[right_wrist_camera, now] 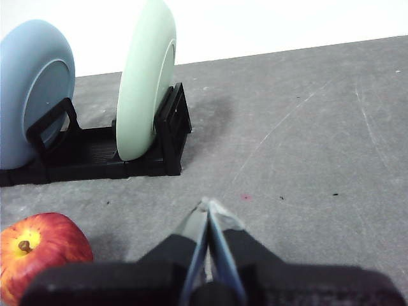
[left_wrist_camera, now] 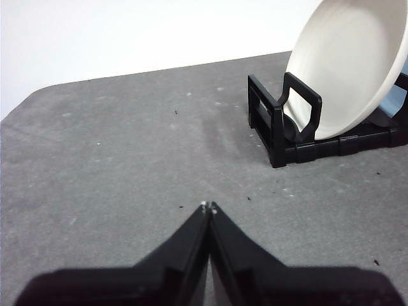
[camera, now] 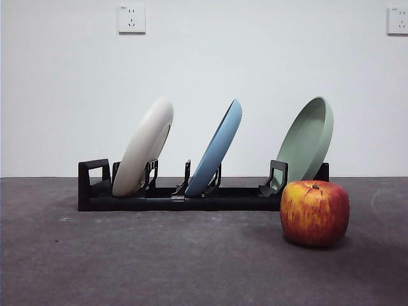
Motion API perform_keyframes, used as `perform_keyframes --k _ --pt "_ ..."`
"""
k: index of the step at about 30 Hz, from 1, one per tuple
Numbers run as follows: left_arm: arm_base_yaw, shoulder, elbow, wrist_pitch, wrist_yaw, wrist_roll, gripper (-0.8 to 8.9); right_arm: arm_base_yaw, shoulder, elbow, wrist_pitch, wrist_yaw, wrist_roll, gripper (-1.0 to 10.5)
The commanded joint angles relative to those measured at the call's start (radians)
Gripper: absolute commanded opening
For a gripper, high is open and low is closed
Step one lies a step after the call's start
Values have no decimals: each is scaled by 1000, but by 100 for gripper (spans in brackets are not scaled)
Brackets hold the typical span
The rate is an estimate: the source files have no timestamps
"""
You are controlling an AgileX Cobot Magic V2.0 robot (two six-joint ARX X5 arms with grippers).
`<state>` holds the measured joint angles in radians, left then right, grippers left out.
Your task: Take the yellow plate from the plate rack,put the plate on the table,take the apple from the table,put the apple in the plate
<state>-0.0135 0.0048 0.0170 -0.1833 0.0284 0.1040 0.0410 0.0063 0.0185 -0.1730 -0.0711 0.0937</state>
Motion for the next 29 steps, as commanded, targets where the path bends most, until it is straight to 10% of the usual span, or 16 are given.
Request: perform_keyframes --k 1,21,29 --pt "2 -3 -13 2 0 -8 -3 2 0 -12 -8 0 10 1" --pt "2 2 15 26 60 -277 -6 2 14 10 -8 -8 299 -11" --pt "2 124 143 34 86 -289 -6 2 156 129 -8 -9 309 -11"
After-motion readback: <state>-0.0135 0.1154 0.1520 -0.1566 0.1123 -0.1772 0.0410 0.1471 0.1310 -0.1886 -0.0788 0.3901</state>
